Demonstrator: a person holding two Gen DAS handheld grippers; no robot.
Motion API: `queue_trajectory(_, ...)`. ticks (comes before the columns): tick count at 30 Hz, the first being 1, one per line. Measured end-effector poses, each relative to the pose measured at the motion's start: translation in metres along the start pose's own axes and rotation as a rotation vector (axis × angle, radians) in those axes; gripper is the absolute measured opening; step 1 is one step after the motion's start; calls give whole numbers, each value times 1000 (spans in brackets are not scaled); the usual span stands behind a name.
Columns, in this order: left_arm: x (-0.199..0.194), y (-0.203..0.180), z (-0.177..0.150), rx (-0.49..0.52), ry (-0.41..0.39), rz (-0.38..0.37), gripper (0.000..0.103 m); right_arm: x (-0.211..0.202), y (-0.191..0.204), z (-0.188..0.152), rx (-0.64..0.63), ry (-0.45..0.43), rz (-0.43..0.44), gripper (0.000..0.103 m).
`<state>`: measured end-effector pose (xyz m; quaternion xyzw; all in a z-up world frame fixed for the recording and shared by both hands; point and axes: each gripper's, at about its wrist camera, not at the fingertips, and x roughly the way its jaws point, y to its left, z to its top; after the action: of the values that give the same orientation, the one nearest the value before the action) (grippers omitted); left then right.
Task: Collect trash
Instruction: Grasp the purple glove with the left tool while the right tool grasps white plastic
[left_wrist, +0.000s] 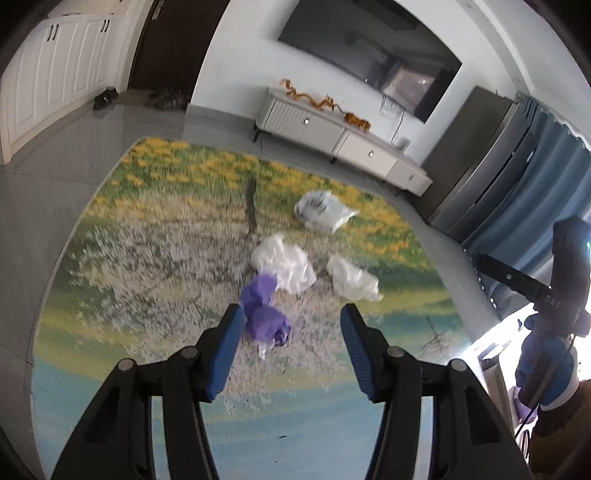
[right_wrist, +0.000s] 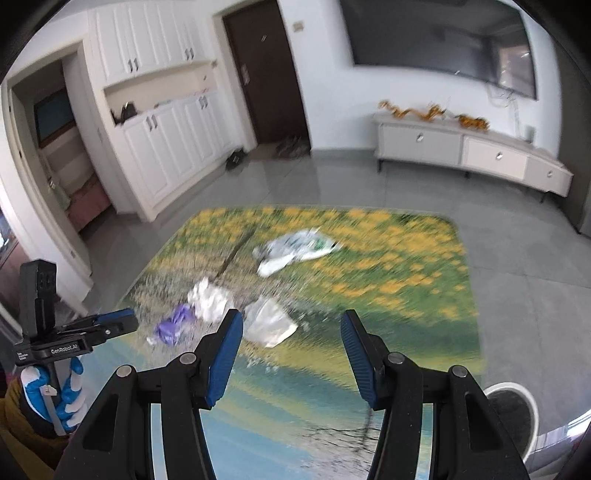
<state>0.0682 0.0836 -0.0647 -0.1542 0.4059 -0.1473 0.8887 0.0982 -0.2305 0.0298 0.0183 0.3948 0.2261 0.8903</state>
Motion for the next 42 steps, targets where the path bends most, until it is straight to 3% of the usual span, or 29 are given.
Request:
queue_trajectory(7, 22, 6, -7, 5, 31, 16, 52, 71, 22, -10, -62, 135, 50, 53)
queue_trajectory(12, 32, 10, -8, 6, 49, 11, 51, 105, 35, -12, -104, 179, 56, 52)
queue_trajectory(20, 44, 11, -8, 15, 66, 0, 36, 137, 37, -14, -141, 226, 18, 44)
queue_trajectory(28, 48, 11, -12, 28, 67, -8, 30, 140, 36, -18, -179, 232, -19, 28)
queue_trajectory(32, 47, 8, -14, 36, 57, -8, 28, 138, 35, -21, -178, 235, -22, 12)
queue_trajectory(42, 22, 5, -22, 21, 39, -14, 27, 95, 36, -23, -149, 161, 12, 10)
